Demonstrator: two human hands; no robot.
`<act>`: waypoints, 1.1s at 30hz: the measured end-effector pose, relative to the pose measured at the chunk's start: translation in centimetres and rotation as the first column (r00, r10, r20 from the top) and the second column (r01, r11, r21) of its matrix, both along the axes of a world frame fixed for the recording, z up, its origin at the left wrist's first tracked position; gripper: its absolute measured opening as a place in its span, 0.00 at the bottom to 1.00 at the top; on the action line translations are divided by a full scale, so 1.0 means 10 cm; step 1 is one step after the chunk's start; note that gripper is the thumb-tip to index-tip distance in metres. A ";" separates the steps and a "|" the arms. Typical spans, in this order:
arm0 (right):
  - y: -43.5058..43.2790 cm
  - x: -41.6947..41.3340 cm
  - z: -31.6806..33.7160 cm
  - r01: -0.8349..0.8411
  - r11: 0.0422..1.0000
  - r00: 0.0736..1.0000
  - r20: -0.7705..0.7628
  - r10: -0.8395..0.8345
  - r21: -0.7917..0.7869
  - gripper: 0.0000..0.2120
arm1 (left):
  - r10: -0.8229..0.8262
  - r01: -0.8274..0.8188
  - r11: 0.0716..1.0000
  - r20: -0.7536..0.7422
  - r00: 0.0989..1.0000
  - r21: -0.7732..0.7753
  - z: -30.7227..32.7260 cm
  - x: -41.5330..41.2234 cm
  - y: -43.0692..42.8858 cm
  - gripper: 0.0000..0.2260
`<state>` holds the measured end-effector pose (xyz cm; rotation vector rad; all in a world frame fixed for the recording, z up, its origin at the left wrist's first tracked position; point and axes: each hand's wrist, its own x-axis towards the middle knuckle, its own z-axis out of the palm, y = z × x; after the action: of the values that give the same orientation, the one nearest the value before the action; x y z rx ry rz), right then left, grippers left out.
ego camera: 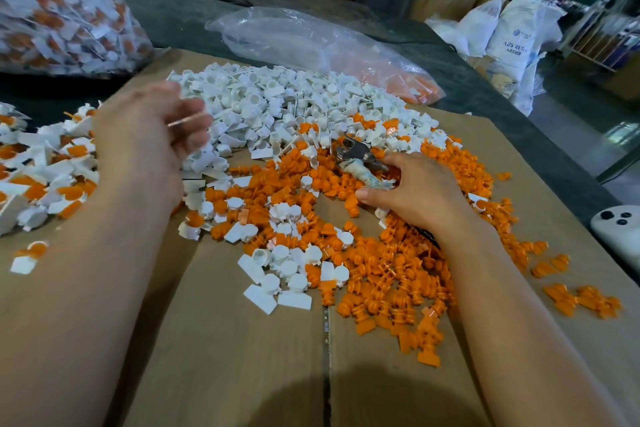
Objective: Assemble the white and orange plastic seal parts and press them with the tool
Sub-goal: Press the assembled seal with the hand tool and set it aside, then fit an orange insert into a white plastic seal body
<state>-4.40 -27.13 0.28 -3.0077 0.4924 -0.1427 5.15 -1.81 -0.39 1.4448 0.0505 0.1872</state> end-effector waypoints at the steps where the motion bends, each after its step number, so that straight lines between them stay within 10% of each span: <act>1: 0.00 0.00 0.00 0.003 1.000 1.000 0.003 -0.003 0.004 0.39 | 0.022 -0.032 0.991 0.074 0.997 0.132 0.04 -0.08 -0.09 0.04; 5: 0.00 -0.01 0.00 0.001 1.000 1.000 0.013 -0.001 0.010 0.38 | -0.064 -0.079 0.708 0.175 0.982 0.702 0.02 -0.25 -0.25 0.07; 14: 0.19 -0.08 0.15 -0.152 0.975 0.905 0.418 0.072 0.163 0.17 | -0.171 -0.051 0.353 0.118 0.978 0.934 -0.05 -0.23 -0.29 0.12; 33: 0.38 -0.08 0.04 -0.289 0.948 0.947 0.181 0.264 0.130 0.12 | -0.492 0.164 0.560 0.167 0.855 0.812 0.02 -0.40 -0.40 0.09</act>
<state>-5.19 -23.32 0.65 -2.8425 0.0579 -0.3088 1.13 -5.85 -0.24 2.2389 -0.7269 0.1736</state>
